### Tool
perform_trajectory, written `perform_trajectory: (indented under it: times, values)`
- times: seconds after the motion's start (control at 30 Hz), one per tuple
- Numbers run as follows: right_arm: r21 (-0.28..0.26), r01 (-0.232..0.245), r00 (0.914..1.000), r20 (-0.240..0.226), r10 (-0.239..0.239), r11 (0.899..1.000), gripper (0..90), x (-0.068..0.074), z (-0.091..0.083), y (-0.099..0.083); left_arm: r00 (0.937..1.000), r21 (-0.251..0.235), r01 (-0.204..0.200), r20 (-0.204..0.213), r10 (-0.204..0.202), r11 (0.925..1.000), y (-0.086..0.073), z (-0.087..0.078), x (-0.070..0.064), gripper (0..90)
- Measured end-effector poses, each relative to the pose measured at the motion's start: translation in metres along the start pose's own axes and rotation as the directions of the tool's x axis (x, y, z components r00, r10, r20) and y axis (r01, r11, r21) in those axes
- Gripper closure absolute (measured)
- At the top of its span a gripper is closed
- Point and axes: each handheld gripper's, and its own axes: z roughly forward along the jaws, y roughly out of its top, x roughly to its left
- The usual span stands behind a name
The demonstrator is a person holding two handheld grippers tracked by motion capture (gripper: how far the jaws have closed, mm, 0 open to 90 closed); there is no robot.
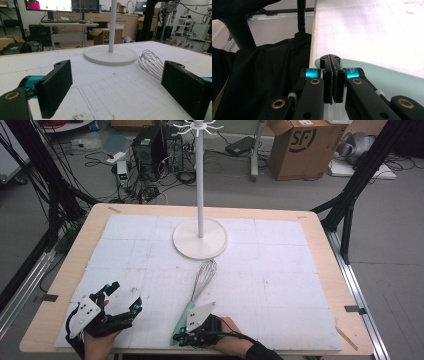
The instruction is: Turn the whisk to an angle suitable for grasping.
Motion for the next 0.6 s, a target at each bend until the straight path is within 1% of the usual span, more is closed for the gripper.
perform_trajectory:
  times: [0.03, 0.17, 0.27, 0.3, 0.6]
  values:
    - [-0.001, 0.0, 1.0, -0.003, 0.0, 1.0, 89.4, -0.002, 0.003, 0.003, 1.0, 0.0, 0.001, -0.001, -0.001, 1.0, 0.0, 0.0, 0.0, 10.5]
    - [-0.002, 0.004, 1.0, -0.003, -0.004, 1.0, 89.4, -0.004, 0.006, 0.005, 1.0, -0.007, 0.007, -0.007, -0.007, 0.9999, 0.001, -0.001, 0.002, 10.5]
    - [0.001, -0.004, 1.0, -0.005, 0.004, 1.0, 89.4, -0.006, 0.008, 0.007, 0.9998, -0.013, 0.013, -0.013, -0.013, 0.9998, 0.001, -0.002, 0.003, 10.5]
    - [-0.002, 0.0, 1.0, 0.001, 0.0, 1.0, 89.4, -0.007, 0.009, 0.007, 0.9998, -0.013, 0.013, -0.014, -0.013, 0.9998, 0.001, -0.002, 0.004, 10.6]
    - [-0.004, -0.015, 0.9998, 0.013, 0.015, 1.0, 89.4, -0.014, 0.016, 0.013, 0.9997, -0.017, 0.017, -0.018, -0.017, 0.9997, 0.001, -0.002, 0.004, 10.6]
